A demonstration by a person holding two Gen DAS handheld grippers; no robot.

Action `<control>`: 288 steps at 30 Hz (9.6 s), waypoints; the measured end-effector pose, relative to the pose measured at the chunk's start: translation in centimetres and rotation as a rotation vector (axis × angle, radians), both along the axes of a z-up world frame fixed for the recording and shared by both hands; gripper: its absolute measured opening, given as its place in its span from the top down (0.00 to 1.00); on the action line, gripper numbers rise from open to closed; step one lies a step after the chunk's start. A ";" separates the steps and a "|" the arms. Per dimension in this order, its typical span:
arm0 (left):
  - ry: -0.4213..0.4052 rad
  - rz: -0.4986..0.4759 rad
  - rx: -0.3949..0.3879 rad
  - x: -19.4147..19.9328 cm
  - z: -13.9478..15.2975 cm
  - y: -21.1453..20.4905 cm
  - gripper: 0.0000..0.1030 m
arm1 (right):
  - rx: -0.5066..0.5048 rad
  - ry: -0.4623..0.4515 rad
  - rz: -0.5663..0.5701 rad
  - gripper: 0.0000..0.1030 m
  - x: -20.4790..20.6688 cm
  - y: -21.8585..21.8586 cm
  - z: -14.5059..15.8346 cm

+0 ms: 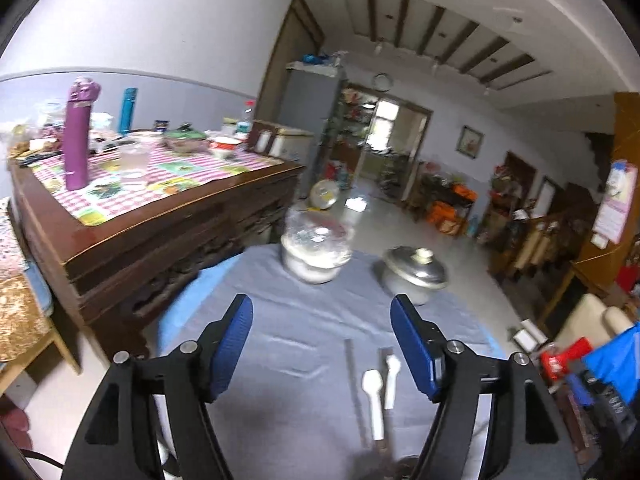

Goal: Organize utensils

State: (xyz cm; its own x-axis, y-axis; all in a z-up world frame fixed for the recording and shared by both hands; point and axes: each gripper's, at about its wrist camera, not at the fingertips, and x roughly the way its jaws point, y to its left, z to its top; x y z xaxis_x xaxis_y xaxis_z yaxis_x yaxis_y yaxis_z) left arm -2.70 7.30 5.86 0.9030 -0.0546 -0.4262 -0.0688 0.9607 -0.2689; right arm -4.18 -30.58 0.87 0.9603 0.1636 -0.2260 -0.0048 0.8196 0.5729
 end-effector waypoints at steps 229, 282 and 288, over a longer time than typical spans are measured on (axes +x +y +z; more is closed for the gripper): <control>-0.362 -0.214 -0.011 -2.2 -7.9 -7.6 0.85 | -0.378 -0.194 -0.043 0.70 -2.1 10.9 -7.5; 0.179 0.045 0.102 7.3 -13.0 0.4 0.22 | -0.057 0.244 -0.157 0.50 4.1 -2.4 -12.6; 0.271 0.047 0.108 9.0 -15.0 0.6 0.22 | -0.041 0.300 -0.124 0.50 5.7 -2.2 -13.7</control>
